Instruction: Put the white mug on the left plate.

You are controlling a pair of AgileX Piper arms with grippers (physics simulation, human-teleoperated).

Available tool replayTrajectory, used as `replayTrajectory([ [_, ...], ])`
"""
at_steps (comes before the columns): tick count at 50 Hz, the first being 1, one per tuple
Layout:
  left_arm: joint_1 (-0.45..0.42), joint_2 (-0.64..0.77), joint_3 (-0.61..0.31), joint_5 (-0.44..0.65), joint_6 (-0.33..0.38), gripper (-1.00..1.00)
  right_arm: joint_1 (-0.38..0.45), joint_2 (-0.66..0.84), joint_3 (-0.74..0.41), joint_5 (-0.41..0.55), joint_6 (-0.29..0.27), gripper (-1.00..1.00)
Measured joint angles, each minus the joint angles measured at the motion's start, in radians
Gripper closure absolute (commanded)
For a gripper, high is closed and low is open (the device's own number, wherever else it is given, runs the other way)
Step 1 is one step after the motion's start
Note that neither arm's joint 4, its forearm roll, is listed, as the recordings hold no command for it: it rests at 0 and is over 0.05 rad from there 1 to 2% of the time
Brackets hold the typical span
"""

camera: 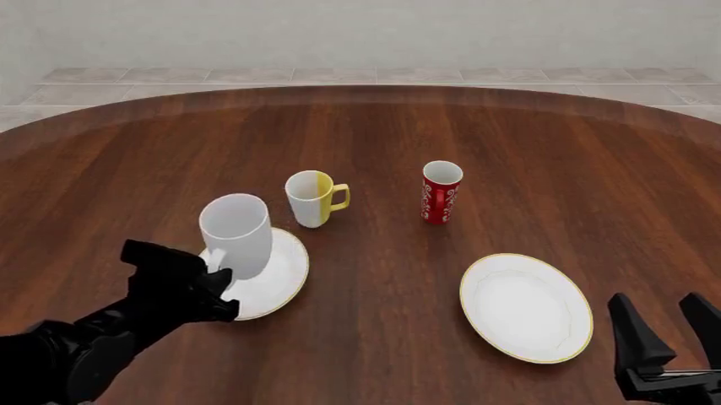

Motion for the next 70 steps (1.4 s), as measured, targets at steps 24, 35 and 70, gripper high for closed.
replayTrajectory([
  [24, -0.009, 0.100, -0.007, -0.075, -0.005, 1.00, 0.002, 0.025, 0.000, -0.021, -0.002, -1.00],
  [35, -0.009, 0.123, -0.013, -0.088, -0.007, 1.00, 0.002, 0.011, 0.000, -0.007, 0.000, -1.00],
  [70, -0.014, 0.161, -0.010, -0.110, -0.019, 1.00, 0.000, -0.012, 0.000, 0.015, 0.003, -1.00],
])
